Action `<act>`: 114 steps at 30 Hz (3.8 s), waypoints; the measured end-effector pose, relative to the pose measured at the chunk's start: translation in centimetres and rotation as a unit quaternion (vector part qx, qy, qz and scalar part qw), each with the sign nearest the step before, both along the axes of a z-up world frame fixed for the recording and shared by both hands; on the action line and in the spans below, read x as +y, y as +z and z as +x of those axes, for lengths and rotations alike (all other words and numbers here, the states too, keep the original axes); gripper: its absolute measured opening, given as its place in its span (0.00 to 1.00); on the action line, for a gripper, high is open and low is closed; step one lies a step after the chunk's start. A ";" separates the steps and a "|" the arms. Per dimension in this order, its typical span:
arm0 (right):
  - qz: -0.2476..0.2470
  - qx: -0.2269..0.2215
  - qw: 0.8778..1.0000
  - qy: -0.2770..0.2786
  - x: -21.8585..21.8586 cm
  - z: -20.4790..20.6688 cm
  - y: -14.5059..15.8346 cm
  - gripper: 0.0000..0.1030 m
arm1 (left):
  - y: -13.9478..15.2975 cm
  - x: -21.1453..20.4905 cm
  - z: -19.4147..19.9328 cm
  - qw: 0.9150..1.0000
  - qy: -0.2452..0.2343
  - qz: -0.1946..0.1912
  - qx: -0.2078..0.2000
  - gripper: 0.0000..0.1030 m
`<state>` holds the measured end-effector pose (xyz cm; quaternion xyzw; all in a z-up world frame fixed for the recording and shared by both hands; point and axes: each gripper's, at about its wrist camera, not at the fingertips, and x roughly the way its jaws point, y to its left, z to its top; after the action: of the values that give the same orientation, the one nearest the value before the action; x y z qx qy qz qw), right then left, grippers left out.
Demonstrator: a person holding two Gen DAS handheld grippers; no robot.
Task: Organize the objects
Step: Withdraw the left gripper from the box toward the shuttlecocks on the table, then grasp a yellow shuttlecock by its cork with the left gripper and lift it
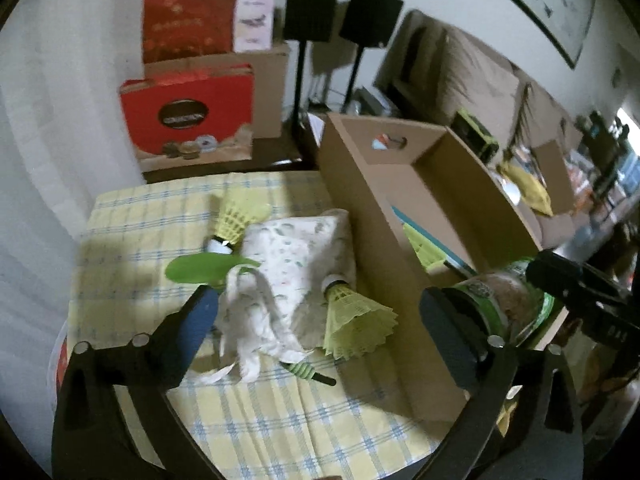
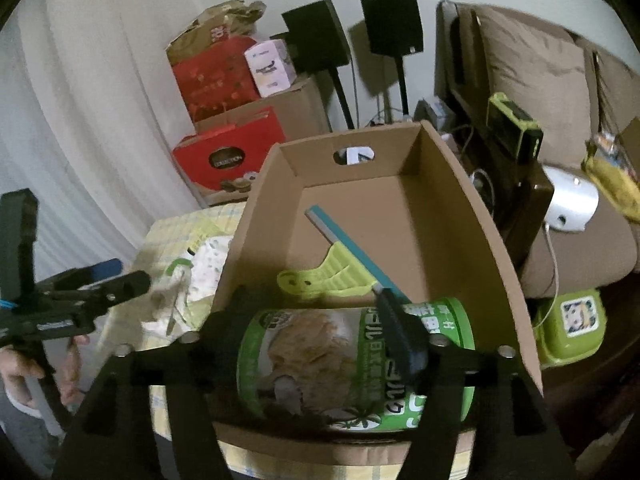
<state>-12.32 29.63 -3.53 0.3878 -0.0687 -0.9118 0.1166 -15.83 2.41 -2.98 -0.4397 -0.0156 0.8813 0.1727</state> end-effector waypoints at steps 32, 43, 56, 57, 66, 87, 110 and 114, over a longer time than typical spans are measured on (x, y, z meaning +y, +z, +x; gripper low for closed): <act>0.035 0.032 0.996 0.075 -6.8 2.5 1.8 0.94 | -0.2 -6.3 5.4 0.998 0.068 -0.017 0.009 1.00; 0.010 0.029 0.997 0.074 -6.2 2.6 2.0 0.94 | -2.5 -1.6 4.2 0.998 0.014 -0.045 0.034 1.00; -0.002 0.022 0.998 0.064 -4.7 2.4 1.7 0.94 | -6.7 2.5 1.1 0.998 -0.020 -0.055 0.008 0.63; -0.003 0.021 0.998 0.064 -4.6 2.3 1.7 0.94 | -6.9 2.6 0.8 0.998 -0.023 -0.051 0.003 0.55; -0.011 0.008 0.998 0.065 -4.5 1.7 1.1 0.94 | -8.2 2.7 -0.1 0.999 -0.031 -0.018 -0.027 0.01; -0.022 -0.006 0.995 0.094 -8.2 -1.7 2.2 0.92 | -0.1 -6.2 2.8 0.998 0.040 0.012 0.046 0.01; -0.048 -0.114 0.987 0.102 -19.7 -12.9 -2.9 0.56 | -2.0 -13.7 2.7 0.992 0.118 0.023 0.043 0.01; -0.070 -0.146 0.983 0.088 -20.5 -15.0 -5.0 0.55 | -2.5 -14.3 2.1 0.992 0.121 0.023 0.040 0.01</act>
<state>-27.32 9.13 -8.56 0.5125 -0.1140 -0.8242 0.2121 -13.76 -11.86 -5.43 -0.3948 -0.0814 0.9120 0.0754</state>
